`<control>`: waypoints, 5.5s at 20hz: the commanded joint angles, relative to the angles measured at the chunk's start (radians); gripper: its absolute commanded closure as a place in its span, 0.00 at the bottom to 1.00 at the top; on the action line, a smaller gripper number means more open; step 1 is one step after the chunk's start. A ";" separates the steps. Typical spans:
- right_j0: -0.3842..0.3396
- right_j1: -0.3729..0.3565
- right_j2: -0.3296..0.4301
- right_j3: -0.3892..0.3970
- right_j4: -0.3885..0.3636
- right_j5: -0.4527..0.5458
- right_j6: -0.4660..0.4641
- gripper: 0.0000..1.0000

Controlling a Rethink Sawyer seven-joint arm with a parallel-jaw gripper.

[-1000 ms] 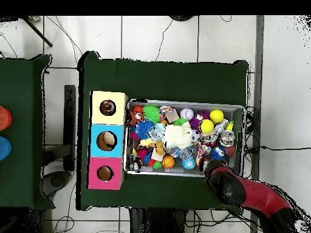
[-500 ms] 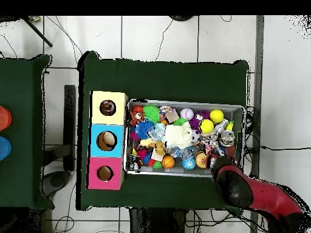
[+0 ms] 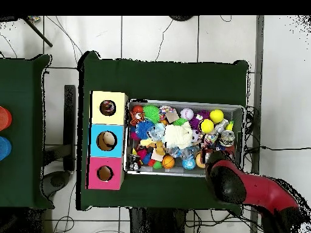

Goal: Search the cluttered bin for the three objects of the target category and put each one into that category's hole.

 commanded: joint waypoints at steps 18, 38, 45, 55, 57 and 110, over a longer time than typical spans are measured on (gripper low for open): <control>0.163 0.051 0.132 -0.089 0.051 0.073 0.049 1.00; 0.212 -0.108 0.146 -0.045 0.150 0.262 0.030 1.00; 0.223 -0.123 0.142 -0.049 0.151 0.271 0.028 1.00; 0.249 -0.118 0.112 -0.058 0.131 0.261 0.038 1.00; 0.258 -0.115 0.105 -0.066 0.130 0.262 0.043 1.00; 0.346 -0.151 0.169 -0.101 0.183 0.245 0.035 1.00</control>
